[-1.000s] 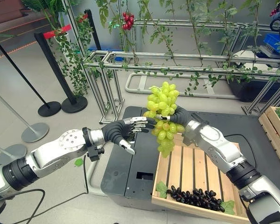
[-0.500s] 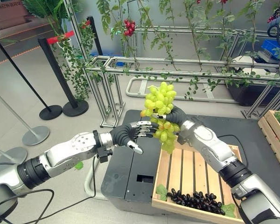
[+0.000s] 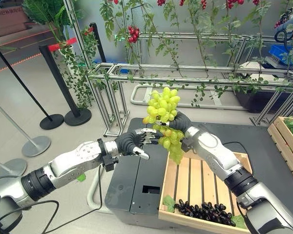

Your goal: Pick up the fruits from the basket on one side to the basket on the other side

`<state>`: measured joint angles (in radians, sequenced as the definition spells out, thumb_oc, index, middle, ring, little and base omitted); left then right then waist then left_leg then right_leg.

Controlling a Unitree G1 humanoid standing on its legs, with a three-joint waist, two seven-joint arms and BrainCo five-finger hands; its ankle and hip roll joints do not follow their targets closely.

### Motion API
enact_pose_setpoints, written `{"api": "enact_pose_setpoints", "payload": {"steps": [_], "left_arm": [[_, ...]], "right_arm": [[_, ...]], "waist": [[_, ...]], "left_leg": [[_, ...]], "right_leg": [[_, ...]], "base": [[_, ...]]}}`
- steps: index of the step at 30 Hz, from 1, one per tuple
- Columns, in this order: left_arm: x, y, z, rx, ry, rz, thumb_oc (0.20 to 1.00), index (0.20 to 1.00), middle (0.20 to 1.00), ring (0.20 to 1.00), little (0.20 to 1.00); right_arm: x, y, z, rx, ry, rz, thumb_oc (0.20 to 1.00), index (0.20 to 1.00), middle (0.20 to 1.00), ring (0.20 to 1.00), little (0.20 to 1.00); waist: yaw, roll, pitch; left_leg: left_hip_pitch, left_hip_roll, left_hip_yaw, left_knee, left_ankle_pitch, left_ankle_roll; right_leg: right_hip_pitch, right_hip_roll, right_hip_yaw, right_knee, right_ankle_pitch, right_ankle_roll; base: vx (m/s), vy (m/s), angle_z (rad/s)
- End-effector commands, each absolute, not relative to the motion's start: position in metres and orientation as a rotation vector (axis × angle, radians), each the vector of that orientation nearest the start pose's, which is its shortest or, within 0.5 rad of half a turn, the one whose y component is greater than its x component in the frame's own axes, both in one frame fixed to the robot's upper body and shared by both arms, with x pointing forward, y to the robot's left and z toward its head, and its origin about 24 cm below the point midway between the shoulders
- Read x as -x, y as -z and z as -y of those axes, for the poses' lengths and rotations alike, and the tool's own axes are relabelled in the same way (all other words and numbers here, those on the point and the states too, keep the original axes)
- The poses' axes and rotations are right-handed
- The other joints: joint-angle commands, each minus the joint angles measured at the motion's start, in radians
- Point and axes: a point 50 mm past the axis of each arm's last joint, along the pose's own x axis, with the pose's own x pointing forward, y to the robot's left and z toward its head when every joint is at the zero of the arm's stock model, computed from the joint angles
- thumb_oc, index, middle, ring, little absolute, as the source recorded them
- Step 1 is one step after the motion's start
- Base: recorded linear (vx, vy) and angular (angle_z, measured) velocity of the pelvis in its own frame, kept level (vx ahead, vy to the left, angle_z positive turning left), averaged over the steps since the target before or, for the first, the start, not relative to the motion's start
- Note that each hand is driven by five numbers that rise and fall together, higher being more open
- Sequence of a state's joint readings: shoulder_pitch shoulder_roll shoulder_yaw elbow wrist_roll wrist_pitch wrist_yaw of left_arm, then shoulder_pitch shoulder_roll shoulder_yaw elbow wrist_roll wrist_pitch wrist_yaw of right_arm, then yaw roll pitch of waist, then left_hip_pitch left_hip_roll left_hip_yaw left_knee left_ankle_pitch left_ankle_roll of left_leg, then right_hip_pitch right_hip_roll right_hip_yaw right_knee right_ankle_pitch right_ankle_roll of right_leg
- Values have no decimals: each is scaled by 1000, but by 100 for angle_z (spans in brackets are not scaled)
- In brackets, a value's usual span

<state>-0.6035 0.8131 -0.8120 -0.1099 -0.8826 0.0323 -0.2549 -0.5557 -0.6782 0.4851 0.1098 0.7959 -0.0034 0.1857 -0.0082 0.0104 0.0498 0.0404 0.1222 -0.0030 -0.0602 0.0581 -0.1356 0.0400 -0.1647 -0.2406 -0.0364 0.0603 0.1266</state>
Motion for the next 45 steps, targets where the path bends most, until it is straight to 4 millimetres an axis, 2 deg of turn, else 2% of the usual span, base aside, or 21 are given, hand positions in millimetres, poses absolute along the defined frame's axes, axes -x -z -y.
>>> {"api": "enact_pose_setpoints", "payload": {"steps": [1, 2, 3, 4, 12, 21, 27, 30, 33, 39, 40, 41, 45], "left_arm": [[-279, -154, -106, -169, 1008, 110, 1000, 1000, 1000, 1000, 1000], [-279, -154, -107, -169, 1008, 110, 1000, 1000, 1000, 1000, 1000], [-278, -155, -120, -171, 975, 105, 1000, 1000, 1000, 1000, 1000], [-277, -156, -124, -163, 962, 106, 1000, 1000, 1000, 1000, 1000], [-273, -159, -144, -71, 898, 126, 1000, 1000, 1000, 1000, 1000], [-273, -159, -153, -77, 862, 131, 1000, 1000, 1000, 1000, 1000], [-278, -160, -151, -105, 834, 162, 1000, 1000, 1000, 1000, 1000], [-286, -159, -143, -138, 811, 184, 1000, 1000, 1000, 1000, 1000], [-298, -157, -124, -192, 797, 214, 1000, 1000, 1000, 1000, 1000], [-298, -157, -124, -192, 797, 215, 1000, 1000, 1000, 1000, 1000], [-308, -153, -91, -211, 807, 243, 1000, 1000, 1000, 1000, 1000], [-310, -151, -76, -198, 825, 242, 1000, 1000, 1000, 1000, 1000], [-312, -154, -63, -195, 845, 255, 1000, 1000, 1000, 1000, 1000]], "right_arm": [[-314, -244, 125, -4, -698, 584, 200, 200, 200, 200, 200], [-314, -244, 125, -4, -698, 584, 200, 200, 200, 200, 200], [-315, -249, 136, 6, -656, 602, 200, 200, 200, 200, 200], [-314, -250, 139, 16, -645, 607, 200, 200, 200, 200, 200], [-316, -246, 168, 28, -537, 596, 200, 200, 200, 200, 200], [-313, -243, 173, 38, -537, 586, 200, 200, 200, 200, 200], [-309, -239, 165, 20, -577, 578, 200, 200, 200, 200, 200], [-308, -237, 158, 16, -608, 570, 200, 200, 200, 200, 200], [-307, -234, 143, 8, -657, 559, 200, 200, 200, 200, 200], [-307, -234, 143, 8, -656, 559, 200, 200, 200, 200, 200], [-306, -236, 121, -19, -723, 564, 200, 200, 200, 200, 200], [-305, -238, 110, -12, -768, 563, 200, 200, 200, 200, 200], [-303, -241, 96, -18, -822, 566, 200, 200, 200, 200, 200]], "waist": [[12, -68, -3], [11, -68, -3], [13, -70, -5], [13, -71, -6], [14, -81, -10], [11, -84, -10], [8, -86, -8], [4, -87, -7], [-1, -91, -7], [-1, -91, -7], [-7, -94, -8], [-12, -95, -8], [-16, -93, -9]], "left_leg": [[0, 13, -7, 47, -59, 26], [1, 13, -7, 47, -59, 26], [2, 15, -7, 46, -59, 24], [3, 16, -6, 44, -58, 23], [2, 19, -4, 50, -61, 23], [2, 17, -2, 58, -66, 24], [-2, 16, -3, 62, -67, 26], [-3, 15, -3, 64, -69, 27], [-4, 16, -3, 67, -71, 29], [-4, 16, -3, 67, -71, 29], [-5, 17, -3, 70, -74, 31], [-6, 18, -1, 70, -74, 31], [-4, 17, 1, 69, -75, 30]], "right_leg": [[8, -62, 8, 55, -44, 72], [8, -62, 8, 55, -44, 72], [9, -60, 7, 54, -45, 71], [9, -59, 8, 53, -45, 71], [11, -55, 8, 51, -47, 69], [9, -52, 14, 52, -49, 67], [7, -52, 17, 53, -52, 66], [7, -53, 19, 56, -55, 64], [6, -51, 20, 60, -59, 62], [6, -51, 20, 60, -59, 62], [4, -49, 23, 64, -63, 60], [2, -48, 26, 65, -65, 59], [1, -46, 30, 66, -66, 58]], "base": [[0, 0, 0], [0, 0, 0], [0, 0, 0], [0, 0, 0], [1, 0, 0], [0, 0, 0], [0, 0, 0], [0, 0, 0], [0, 0, 0], [-1, -3, -1], [-12, -21, -4], [0, 0, 0], [-1, -2, -1]]}}
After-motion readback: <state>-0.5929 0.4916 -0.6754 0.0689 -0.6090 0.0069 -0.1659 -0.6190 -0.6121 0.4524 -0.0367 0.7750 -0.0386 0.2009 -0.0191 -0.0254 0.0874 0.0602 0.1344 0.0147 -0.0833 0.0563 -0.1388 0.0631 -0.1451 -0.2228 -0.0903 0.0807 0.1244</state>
